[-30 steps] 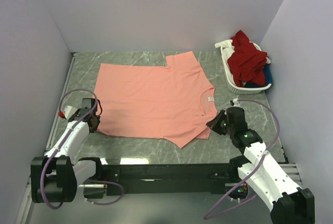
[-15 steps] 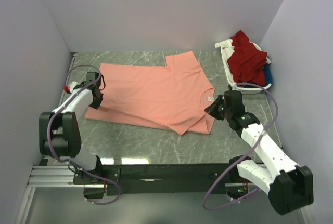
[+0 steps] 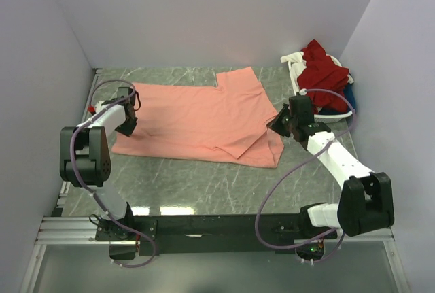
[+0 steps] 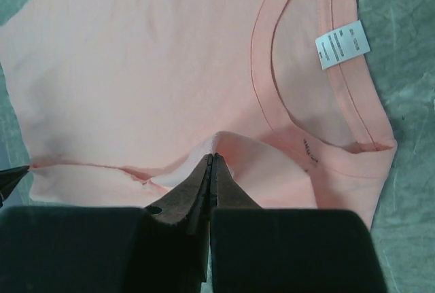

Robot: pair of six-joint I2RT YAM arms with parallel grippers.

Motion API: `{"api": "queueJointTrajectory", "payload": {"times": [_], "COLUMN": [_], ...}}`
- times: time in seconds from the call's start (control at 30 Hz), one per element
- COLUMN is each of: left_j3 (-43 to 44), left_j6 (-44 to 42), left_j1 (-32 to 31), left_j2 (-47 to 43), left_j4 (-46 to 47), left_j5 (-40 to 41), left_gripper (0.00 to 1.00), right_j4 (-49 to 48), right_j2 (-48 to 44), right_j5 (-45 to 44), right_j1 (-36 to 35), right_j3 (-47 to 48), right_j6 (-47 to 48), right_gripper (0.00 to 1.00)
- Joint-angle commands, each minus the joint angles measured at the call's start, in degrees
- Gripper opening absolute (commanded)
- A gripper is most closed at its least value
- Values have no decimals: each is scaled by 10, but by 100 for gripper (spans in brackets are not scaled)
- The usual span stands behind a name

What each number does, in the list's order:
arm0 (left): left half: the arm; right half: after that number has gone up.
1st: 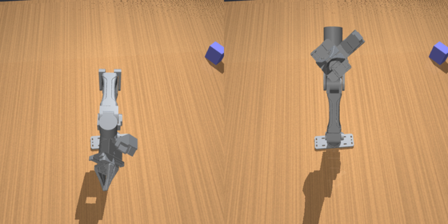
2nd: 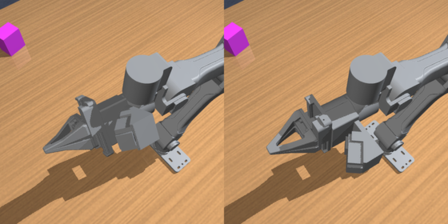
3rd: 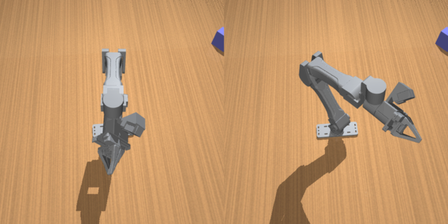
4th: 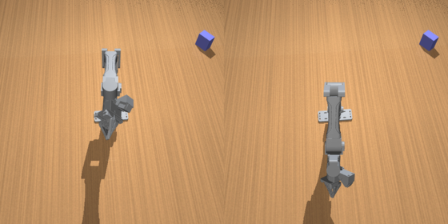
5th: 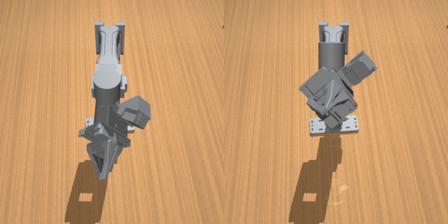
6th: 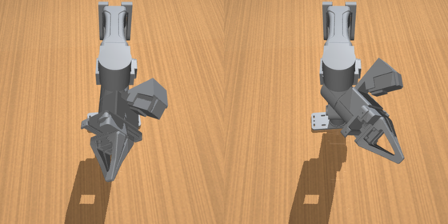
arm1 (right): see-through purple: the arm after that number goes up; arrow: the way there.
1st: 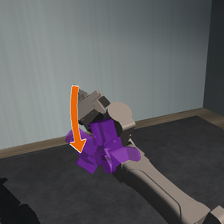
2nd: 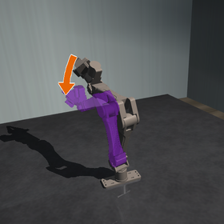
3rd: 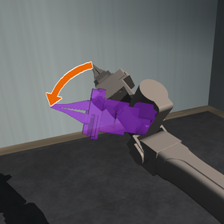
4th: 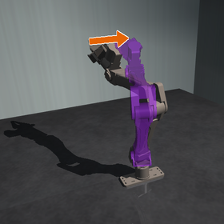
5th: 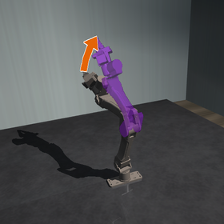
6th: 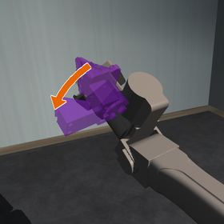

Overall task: Fold and stack the t-shirts
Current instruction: Fold the tshirt

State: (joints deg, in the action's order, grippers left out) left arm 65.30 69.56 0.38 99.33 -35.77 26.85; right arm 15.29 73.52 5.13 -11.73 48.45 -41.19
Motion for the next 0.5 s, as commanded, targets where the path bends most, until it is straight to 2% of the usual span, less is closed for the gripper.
{"api": "queueJointTrajectory", "payload": {"times": [0.0,0.47], "left_j3": [28,57], "left_j6": [-9,-12], "left_j1": [0,0], "left_j2": [3,27], "left_j4": [-10,-6], "left_j5": [18,17], "left_gripper": [6,8], "right_j4": [-25,-37], "right_j2": [12,44], "right_j5": [7,25], "right_j1": [15,46], "right_j3": [35,50], "right_j6": [7,7], "right_gripper": [0,0]}}
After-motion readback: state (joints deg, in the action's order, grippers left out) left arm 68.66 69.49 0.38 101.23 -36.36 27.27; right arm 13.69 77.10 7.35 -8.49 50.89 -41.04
